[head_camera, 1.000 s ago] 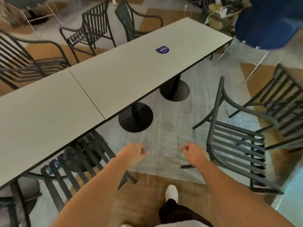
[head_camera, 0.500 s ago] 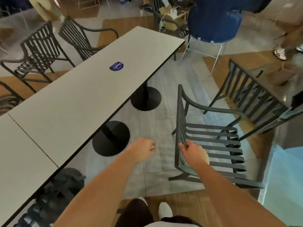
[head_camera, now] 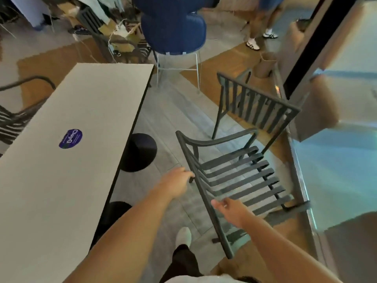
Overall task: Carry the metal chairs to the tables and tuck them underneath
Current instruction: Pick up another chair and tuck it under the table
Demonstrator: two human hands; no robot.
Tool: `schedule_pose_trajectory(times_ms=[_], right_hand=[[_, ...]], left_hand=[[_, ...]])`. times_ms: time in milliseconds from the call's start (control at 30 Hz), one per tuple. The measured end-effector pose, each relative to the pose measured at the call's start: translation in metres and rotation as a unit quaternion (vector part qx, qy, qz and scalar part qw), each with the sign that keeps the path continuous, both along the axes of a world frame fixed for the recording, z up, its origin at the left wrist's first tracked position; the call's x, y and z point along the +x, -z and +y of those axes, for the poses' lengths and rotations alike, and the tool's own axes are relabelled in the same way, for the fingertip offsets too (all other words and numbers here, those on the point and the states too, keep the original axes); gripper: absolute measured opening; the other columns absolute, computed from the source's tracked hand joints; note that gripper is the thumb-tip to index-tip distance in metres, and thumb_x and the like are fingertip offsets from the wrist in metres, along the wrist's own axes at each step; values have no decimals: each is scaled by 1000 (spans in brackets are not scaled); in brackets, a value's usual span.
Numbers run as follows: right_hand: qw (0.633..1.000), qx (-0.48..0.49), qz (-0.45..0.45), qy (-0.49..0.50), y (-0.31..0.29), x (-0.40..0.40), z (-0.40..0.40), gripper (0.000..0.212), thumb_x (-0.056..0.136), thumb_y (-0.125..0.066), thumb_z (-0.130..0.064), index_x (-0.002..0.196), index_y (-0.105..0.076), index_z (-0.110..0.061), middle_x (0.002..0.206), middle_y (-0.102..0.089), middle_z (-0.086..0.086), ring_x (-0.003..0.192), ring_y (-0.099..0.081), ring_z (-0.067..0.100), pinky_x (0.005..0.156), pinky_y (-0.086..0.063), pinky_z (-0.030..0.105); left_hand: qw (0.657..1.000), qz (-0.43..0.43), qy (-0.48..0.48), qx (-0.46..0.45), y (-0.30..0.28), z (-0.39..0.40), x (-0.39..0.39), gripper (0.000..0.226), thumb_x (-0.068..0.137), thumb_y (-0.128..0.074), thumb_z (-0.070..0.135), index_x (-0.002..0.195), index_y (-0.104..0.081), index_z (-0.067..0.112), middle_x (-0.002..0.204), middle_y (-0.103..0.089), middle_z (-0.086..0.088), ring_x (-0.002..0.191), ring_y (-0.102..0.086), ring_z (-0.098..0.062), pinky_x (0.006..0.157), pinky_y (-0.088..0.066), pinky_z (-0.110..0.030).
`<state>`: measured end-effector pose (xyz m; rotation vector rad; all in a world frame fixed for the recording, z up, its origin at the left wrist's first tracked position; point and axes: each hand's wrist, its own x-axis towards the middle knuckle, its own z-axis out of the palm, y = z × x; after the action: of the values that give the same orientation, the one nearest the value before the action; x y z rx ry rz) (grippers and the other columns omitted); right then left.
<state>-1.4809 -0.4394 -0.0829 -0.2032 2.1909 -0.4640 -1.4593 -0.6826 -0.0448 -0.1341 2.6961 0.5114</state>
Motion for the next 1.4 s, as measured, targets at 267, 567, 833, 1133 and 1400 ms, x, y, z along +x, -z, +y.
schedule_pose_trajectory(times_ms=[267,567,833,1133,1400], right_hand=[[998,8,-8,67,26,3,-43,89,82,-40,-90,142,-51,-24,124,-67,-2,110,-64,18,97,-52,36],[987,41,31,149,52,22,-69,59,98,-57,-55,145,-44,-23,129,-62,0,115,-62,20,95,-50,32],[976,39,70,204,65,28,-74,47,98,-59,-44,141,-51,-28,120,-63,-5,107,-64,16,93,-55,32],[970,30,63,232,68,33,-76,67,99,-57,-22,157,-31,-44,111,-66,-3,89,-68,12,84,-62,33],[975,30,57,211,66,51,-56,68,96,-54,-17,156,-34,-43,108,-68,-2,90,-69,15,85,-60,30]], left_hand=[[974,-9,218,-67,27,-52,-81,64,96,-68,16,155,-45,25,160,-38,-4,148,-30,-26,115,-39,-46],[914,-42,378,-141,59,-46,-139,60,93,-71,20,148,-50,21,146,-51,-6,142,-41,-29,125,-22,-43],[884,-76,420,-192,80,-43,-157,39,95,-66,29,134,-64,24,127,-66,-5,123,-60,-30,110,-43,-44],[876,-56,415,-240,89,-38,-152,42,103,-61,30,144,-60,36,134,-68,-1,129,-59,-27,111,-39,-43],[884,-74,389,-247,86,-24,-122,39,103,-62,38,142,-62,34,132,-68,-3,130,-56,-27,110,-36,-41]])
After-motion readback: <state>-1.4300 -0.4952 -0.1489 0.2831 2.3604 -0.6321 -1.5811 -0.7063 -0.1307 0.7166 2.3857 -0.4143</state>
